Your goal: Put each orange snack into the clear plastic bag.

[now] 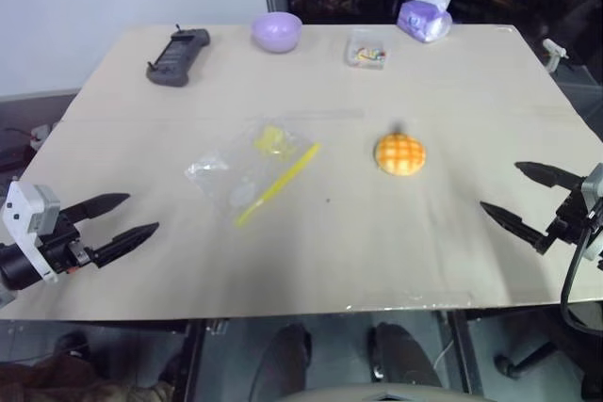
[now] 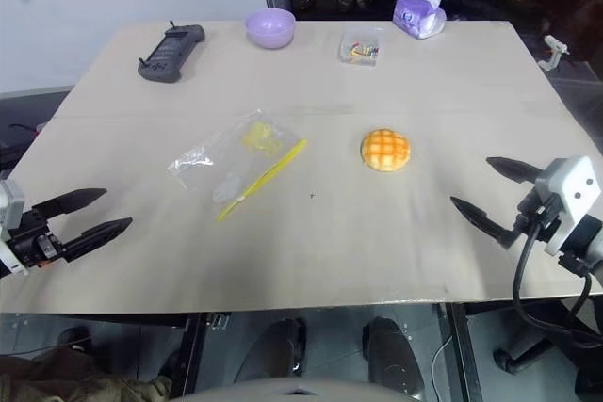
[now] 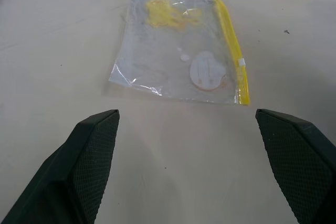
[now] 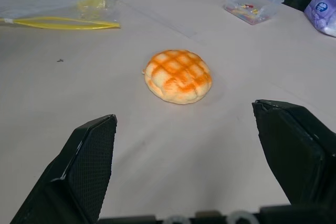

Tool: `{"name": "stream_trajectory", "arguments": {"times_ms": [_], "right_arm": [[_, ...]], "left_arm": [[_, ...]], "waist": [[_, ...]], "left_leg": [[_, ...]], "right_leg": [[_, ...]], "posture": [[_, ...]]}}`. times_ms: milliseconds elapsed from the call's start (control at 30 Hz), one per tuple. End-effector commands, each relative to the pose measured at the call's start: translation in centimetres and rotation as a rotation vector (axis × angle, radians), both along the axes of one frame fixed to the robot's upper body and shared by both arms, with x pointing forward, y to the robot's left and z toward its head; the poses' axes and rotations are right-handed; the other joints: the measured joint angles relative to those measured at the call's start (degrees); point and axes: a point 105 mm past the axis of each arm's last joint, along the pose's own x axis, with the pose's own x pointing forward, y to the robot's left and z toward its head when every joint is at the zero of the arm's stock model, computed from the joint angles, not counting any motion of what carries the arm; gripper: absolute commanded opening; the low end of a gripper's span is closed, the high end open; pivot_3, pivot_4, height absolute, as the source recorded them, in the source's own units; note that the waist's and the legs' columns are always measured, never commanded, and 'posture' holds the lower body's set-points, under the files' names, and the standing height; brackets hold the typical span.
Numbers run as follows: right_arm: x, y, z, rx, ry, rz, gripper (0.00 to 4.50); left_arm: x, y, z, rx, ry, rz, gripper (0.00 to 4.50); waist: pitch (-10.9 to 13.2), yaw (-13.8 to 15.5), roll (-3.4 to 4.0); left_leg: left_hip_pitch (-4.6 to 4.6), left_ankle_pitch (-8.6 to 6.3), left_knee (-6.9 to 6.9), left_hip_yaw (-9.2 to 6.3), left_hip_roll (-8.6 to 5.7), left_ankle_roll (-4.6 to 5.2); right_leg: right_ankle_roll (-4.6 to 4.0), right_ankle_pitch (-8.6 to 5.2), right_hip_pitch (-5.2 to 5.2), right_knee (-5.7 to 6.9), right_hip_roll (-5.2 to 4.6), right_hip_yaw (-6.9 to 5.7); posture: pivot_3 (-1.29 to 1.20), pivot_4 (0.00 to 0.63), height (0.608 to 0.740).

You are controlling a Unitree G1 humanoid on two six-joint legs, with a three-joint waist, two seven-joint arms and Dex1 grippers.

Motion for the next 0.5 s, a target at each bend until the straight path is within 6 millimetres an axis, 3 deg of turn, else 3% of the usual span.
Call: {"name": "stream_trajectory", "arguments": {"times_ms": [33, 200, 367, 500], "right_arm": [[0.1, 0.7, 1.4, -0.017, -0.054, 0.014, 4.50], [0.8, 2.0, 1.7, -0.001, -0.071, 0.037, 4.50], [2.0, 3.3, 1.6, 0.013, -0.094, 0.063, 4.50], [2.9, 4.5, 2.1, 0.019, -0.121, 0.091, 4.50]], "left_arm": [[0.6, -0.3, 0.5, 0.013, -0.029, -0.008, 4.42], [1.9, -1.6, 0.5, -0.029, -0.073, 0.019, 4.42], [3.3, -4.3, 1.2, -0.012, -0.160, 0.033, 4.42], [4.3, -4.7, 1.5, 0.012, -0.209, 0.098, 4.42]], "waist": [[0.00, 0.00, 0.01], [0.00, 0.00, -0.01], [0.02, 0.01, -0.03], [0.02, 0.09, -0.01]], "left_leg": [[0.00, 0.00, 0.00, 0.00, 0.00, 0.00], [0.01, 0.00, 0.01, -0.02, 0.00, 0.00], [-0.12, 0.00, 0.02, -0.07, -0.01, 0.01], [-0.14, 0.00, 0.04, -0.13, -0.03, 0.01]], "right_leg": [[0.00, 0.00, 0.00, 0.00, 0.00, 0.00], [0.01, 0.01, 0.00, 0.02, 0.01, -0.01], [0.03, 0.03, -0.05, -0.04, 0.00, -0.03], [0.03, 0.03, -0.04, -0.03, 0.00, -0.08]], "posture": [[0.00, 0.150, 0.740], [0.00, 0.150, 0.740], [0.00, 0.150, 0.740], [0.00, 0.150, 0.740]]}}
